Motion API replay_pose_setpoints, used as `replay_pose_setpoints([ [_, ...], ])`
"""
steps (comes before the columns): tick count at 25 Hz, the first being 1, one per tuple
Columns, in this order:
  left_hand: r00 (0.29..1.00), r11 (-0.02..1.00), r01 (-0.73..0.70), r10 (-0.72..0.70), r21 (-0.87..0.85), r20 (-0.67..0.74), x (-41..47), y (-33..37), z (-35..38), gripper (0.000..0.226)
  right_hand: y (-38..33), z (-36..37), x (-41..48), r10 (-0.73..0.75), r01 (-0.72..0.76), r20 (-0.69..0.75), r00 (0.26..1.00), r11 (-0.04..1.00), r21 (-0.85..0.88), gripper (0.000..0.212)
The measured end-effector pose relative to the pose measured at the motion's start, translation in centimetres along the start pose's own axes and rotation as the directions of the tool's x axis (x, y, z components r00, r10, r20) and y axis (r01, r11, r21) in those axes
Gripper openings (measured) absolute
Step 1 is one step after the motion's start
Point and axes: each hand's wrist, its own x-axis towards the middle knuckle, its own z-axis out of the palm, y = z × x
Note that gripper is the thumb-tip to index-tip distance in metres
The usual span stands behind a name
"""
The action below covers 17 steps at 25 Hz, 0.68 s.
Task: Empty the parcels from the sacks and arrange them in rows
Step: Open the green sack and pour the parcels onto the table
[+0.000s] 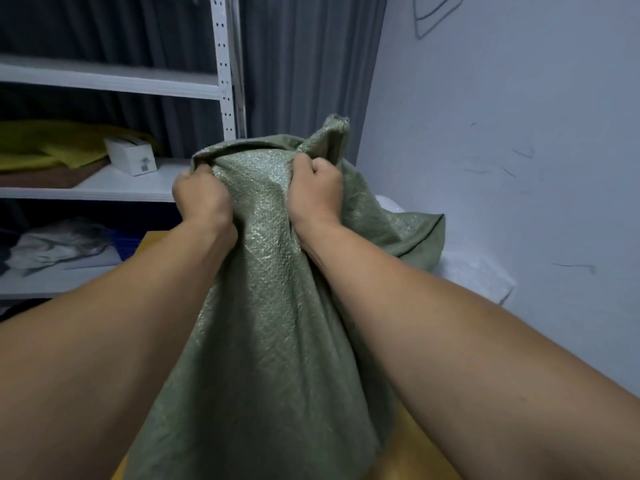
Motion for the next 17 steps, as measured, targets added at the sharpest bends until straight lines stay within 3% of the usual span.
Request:
replay_pose_setpoints([
  [6, 0.996, 0.990, -0.062, 0.070, 0.124, -0.063, 3.1, 2.6, -4.9, 0.015, -0.8, 5.0, -1.4, -0.045, 0.047, 0.066, 0.997, 0.998, -0.036, 0.036],
  [9, 0.997, 0.952, -0.052, 0.069, 0.301, -0.045, 3.4, 0.8, -7.1, 0.018, 2.1, 5.6, -1.5, 0.059, -0.032, 0.136, 0.989, 0.980, -0.194, 0.033],
  [12, 0.999, 0.858, -0.045, 0.039, 0.511, 0.022, 3.2, -3.3, -8.7, 0.022, 7.3, 5.2, -1.2, 0.247, -0.171, 0.147, 0.958, 0.901, -0.399, 0.024],
  [15, 0.995, 0.767, -0.026, -0.043, 0.641, 0.092, 2.8, -6.7, -9.0, 0.016, 11.2, 4.2, -0.8, 0.310, -0.211, 0.131, 0.942, 0.846, -0.490, 0.018],
  [17, 0.983, 0.642, -0.062, -0.094, 0.764, 0.159, 2.4, -8.4, -9.1, 0.015, 12.6, 2.7, -0.7, 0.343, -0.203, 0.121, 0.932, 0.766, -0.609, 0.020],
])
